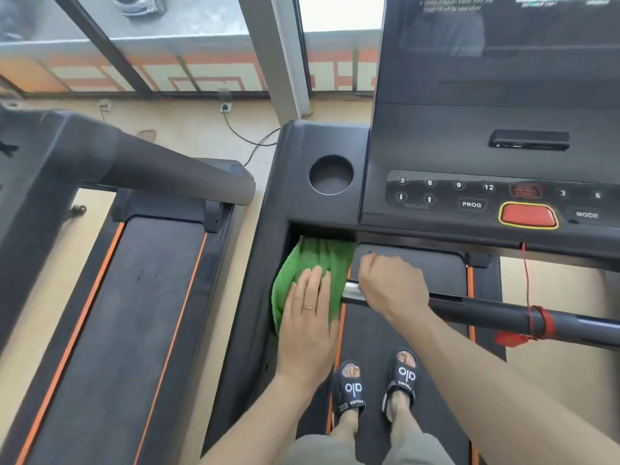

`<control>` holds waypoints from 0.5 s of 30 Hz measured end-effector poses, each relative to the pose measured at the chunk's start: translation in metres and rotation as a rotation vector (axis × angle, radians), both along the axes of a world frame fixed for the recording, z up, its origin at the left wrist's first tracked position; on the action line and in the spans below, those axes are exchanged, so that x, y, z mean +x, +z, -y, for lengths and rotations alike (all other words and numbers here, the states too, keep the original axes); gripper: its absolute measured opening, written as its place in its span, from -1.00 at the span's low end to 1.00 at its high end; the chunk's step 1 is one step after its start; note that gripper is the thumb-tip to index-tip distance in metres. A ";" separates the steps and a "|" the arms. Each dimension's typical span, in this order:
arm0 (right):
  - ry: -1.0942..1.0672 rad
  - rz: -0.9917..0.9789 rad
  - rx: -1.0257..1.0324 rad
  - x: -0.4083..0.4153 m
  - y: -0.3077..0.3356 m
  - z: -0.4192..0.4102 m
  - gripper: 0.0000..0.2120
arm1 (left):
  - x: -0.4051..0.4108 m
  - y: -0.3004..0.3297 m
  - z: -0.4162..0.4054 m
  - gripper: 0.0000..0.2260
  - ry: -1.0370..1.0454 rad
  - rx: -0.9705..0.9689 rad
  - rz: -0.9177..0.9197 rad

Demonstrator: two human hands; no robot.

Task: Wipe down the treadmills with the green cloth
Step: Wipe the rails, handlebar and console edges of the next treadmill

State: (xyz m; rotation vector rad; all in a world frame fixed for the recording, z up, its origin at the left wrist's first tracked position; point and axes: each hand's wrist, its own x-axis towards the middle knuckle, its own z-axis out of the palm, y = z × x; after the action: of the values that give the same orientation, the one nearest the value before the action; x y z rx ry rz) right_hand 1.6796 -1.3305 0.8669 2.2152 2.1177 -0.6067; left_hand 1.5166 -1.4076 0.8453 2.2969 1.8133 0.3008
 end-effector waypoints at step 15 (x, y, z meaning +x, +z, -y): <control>0.167 0.106 0.004 0.002 0.001 -0.001 -0.73 | 0.015 0.021 -0.138 -0.39 -0.144 -0.704 -0.430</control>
State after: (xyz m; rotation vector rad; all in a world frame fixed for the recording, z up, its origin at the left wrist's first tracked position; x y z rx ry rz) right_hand 1.6814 -1.3296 0.8676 1.9964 2.2216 -0.4659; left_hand 1.5320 -1.2697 0.8667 2.0297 1.5408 -0.7839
